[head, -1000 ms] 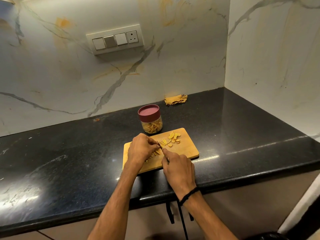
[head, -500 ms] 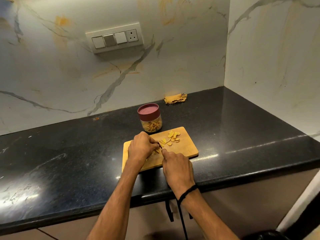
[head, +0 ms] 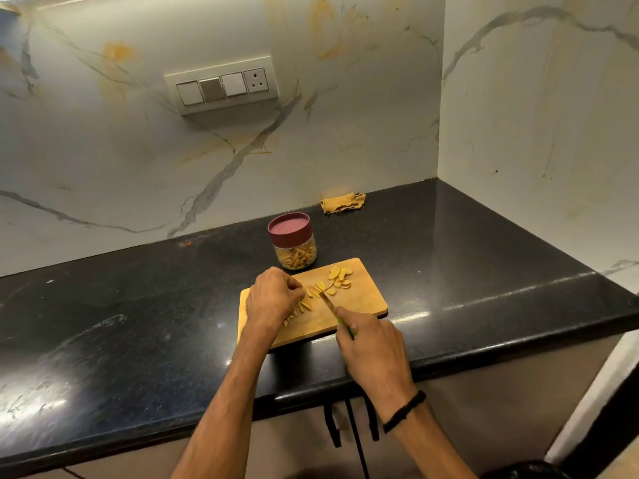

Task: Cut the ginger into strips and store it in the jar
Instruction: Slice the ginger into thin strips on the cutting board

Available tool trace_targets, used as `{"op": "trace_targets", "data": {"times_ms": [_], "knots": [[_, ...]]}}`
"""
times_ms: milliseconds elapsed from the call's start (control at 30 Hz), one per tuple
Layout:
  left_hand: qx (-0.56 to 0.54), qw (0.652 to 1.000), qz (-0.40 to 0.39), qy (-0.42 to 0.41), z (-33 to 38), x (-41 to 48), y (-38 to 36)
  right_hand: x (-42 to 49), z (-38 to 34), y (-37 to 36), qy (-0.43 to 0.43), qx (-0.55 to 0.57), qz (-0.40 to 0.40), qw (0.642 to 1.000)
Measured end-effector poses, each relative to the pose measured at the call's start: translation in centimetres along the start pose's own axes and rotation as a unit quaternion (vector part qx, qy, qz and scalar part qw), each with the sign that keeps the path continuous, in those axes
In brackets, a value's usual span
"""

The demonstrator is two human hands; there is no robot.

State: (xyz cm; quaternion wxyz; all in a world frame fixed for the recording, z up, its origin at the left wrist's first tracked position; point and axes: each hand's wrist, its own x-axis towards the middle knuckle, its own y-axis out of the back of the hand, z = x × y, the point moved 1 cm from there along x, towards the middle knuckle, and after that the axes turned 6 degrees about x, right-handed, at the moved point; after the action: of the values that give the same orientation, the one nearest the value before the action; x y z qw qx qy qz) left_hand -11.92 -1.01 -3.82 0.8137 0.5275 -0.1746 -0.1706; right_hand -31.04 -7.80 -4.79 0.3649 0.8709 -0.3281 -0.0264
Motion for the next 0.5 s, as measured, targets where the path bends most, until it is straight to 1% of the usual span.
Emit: {"op": "trace_targets", "data": {"times_ms": [200,500], "knots": [[-0.022,0.999,-0.022,-0.024,0.4,0.2,0.1,2.0,-0.5,0.0,-0.022,0.003,0.039,0.999],[-0.033,0.999,-0.032,-0.011,0.3,0.7,-0.2,3.7,-1.1,-1.3,-0.043,-0.047,0.034,0.997]]}}
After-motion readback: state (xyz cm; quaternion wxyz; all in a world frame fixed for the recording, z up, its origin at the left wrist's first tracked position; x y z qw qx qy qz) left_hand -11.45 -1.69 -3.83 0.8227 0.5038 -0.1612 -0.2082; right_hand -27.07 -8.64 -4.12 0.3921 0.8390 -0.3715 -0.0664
